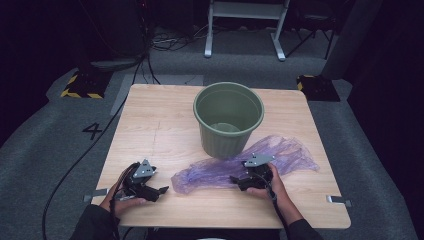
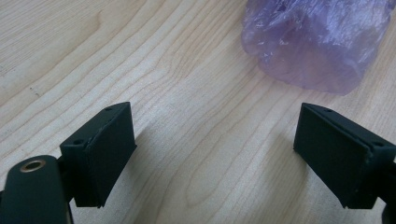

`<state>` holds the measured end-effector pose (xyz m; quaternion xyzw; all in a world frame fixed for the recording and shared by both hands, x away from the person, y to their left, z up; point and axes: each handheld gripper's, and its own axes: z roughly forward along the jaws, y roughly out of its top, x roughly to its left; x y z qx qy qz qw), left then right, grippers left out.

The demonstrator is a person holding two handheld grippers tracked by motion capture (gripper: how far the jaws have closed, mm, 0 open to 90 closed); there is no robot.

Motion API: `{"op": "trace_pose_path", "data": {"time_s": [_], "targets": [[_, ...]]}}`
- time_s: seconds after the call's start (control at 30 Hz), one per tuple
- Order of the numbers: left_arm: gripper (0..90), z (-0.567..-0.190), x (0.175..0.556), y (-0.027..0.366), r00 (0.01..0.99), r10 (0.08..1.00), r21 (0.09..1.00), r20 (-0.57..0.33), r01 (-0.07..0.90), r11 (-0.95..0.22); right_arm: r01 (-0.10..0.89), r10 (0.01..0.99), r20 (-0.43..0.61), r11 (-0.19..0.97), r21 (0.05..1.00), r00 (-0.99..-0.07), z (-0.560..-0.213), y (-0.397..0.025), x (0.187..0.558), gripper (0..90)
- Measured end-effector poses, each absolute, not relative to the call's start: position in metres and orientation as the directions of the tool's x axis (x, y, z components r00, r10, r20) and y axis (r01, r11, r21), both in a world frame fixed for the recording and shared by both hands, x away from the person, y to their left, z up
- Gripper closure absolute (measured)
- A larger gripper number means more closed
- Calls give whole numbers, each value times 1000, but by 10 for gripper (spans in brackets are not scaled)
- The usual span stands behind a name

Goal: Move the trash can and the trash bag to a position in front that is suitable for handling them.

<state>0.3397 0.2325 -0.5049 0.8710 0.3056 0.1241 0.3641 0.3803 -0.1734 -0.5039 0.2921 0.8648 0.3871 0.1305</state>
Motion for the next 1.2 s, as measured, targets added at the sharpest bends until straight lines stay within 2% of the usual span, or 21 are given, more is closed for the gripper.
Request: {"op": "trace_pose_path", "data": {"time_s": [0.03,0.1,0.2,0.23,0.33,0.57,0.83,1.2], "targets": [[122,-505,340,232,782,623,710,-7,442,-548,408,612,1,526,746,-791,-504,-174,380,270],[122,-505,340,233,783,622,710,-7,442,-549,405,622,1,509,759,-783,-503,-178,379,498],[122,-505,340,233,786,618,709,-6,440,-552,397,627,-5,500,770,-779,-503,-182,378,678],[121,-505,340,233,787,617,709,-6,439,-552,395,628,-7,498,772,-778,-503,-183,377,734],[120,-505,341,233,789,614,708,-6,437,-555,382,634,-32,505,774,-773,-503,-185,374,828],[119,-505,341,233,790,613,709,-7,436,-554,370,639,-40,494,787,-768,-501,-196,370,871],[119,-505,341,233,790,612,709,-6,435,-555,324,652,-51,441,837,-756,-484,-218,364,876],[116,-505,343,233,796,605,708,-6,430,-560,256,650,-85,411,875,-755,-466,-227,359,884]]}}
